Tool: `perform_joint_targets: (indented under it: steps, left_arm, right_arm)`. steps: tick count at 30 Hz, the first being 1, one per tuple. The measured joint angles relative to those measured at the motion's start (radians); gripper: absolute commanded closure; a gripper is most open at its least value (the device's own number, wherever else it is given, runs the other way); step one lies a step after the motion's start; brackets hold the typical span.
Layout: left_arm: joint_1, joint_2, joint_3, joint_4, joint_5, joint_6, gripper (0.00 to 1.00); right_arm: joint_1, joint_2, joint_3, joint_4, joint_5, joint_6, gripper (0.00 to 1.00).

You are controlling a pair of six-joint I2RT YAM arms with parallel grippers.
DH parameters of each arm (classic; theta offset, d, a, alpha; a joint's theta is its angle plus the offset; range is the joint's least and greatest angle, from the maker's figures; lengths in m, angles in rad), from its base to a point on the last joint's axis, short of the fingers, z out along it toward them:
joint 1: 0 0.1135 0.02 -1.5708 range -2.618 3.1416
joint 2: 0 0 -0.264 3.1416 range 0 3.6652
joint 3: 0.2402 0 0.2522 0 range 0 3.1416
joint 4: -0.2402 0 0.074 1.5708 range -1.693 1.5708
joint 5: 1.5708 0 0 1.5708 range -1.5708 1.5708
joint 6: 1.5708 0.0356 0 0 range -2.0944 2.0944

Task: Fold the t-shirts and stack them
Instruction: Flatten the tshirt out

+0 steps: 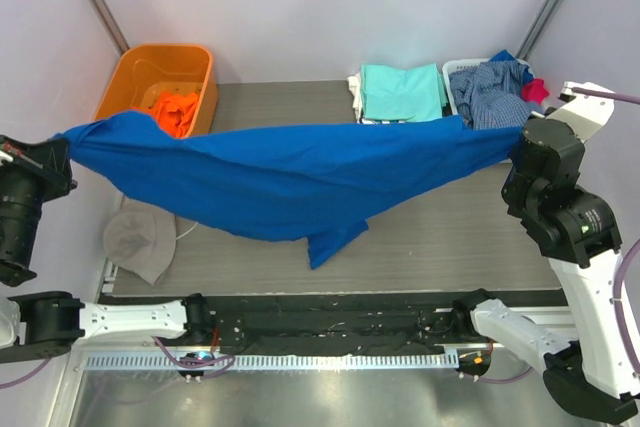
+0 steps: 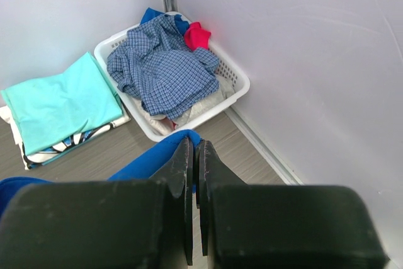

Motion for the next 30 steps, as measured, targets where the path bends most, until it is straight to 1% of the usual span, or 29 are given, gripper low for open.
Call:
perform_joint_targets:
  steps: [2,3,5,7,9,11,15,21,25,30]
  left_arm:
    - [0.0,-0.032,-0.074,0.158,-0.011,0.143,1.0]
    - [0.0,-0.046,-0.121,0.266,-0.017,0.243,1.0]
    - [0.0,-0.093,-0.28,0.575,-0.028,0.514,1.0]
    - [-0.004,-0.101,-0.372,0.799,-0.034,0.711,1.0]
    - [-0.013,-0.095,-0.419,0.953,-0.034,0.851,1.0]
    - [-0.015,-0.093,-0.433,1.049,-0.035,0.945,1.0]
    - [-0.016,-0.095,-0.415,1.162,-0.046,1.054,1.0]
    - [-0.056,-0.039,-0.293,1.242,-0.064,1.16,1.0]
    - [-0.109,0.039,-0.187,1.261,-0.069,1.209,1.0]
    - [-0.151,0.142,-0.052,1.266,-0.072,1.264,1.0]
  right_arm:
    - [0.001,-0.006,0.0,0.005,0.006,-0.004,0.99]
    - [0.001,-0.009,0.0,0.007,0.01,-0.005,0.99]
    - [0.001,-0.015,0.0,0.014,0.013,-0.007,0.99]
    - [0.001,-0.017,0.0,0.018,0.015,-0.008,0.99]
    - [0.001,-0.019,0.0,0.021,0.015,-0.007,0.99]
    - [0.001,-0.019,0.0,0.021,0.012,-0.007,0.99]
    - [0.001,-0.013,0.0,0.029,-0.002,-0.007,0.99]
    - [0.001,0.021,0.015,0.044,-0.056,-0.008,0.99]
    - [0.001,0.077,0.091,0.05,-0.089,-0.016,0.99]
    - [0.001,0.169,0.232,0.05,-0.124,-0.036,0.99]
